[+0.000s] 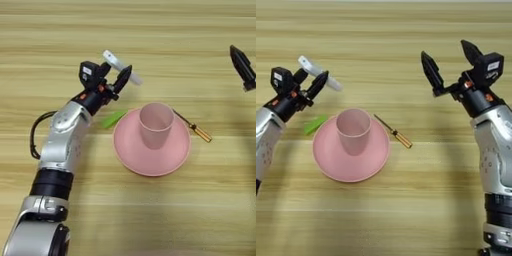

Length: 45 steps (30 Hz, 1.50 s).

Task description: Move the objects on the table

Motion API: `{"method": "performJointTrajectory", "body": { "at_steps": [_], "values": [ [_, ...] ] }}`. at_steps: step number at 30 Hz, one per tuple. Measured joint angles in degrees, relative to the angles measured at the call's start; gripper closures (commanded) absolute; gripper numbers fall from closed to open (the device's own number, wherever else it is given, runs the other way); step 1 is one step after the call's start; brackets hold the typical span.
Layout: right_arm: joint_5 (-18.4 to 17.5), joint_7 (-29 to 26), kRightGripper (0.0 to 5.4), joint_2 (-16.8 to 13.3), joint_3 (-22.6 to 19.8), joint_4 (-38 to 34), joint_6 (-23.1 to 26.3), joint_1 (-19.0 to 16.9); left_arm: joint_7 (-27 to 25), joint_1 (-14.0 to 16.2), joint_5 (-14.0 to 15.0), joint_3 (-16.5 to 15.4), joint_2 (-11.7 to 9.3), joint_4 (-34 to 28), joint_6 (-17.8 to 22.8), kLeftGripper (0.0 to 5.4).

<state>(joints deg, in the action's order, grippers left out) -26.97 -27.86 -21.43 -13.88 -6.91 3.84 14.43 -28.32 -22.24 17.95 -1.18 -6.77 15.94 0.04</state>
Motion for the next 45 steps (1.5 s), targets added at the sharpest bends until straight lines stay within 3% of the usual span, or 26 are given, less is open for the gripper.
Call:
{"method": "performJointTrajectory", "body": {
  "at_steps": [6,13,21,31,45],
  "values": [
    [2.04,1.38,0.0,1.18,0.43,3.28,-1.16,2.3,-1.37,0.1,-1.77,2.66,1.52,4.46,0.77,2.61],
    [3.65,2.9,0.0,2.16,0.73,5.73,-2.46,4.67,-1.98,0.13,-2.63,3.42,1.72,6.52,0.58,2.61],
    [10.29,10.16,0.0,3.01,0.81,13.11,-4.89,7.1,-2.29,0.59,-2.92,3.95,2.49,6.63,0.41,2.61],
    [17.64,16.48,0.0,6.06,3.17,17.59,-9.34,7.14,-2.83,3.27,-2.91,4.49,2.77,6.04,0.86,2.61],
    [18.8,17.72,0.0,7.12,3.96,17.73,-10.72,5.08,-3.36,5.53,-3.78,5.74,2.17,2.9,1.65,2.61]
  ]
}}
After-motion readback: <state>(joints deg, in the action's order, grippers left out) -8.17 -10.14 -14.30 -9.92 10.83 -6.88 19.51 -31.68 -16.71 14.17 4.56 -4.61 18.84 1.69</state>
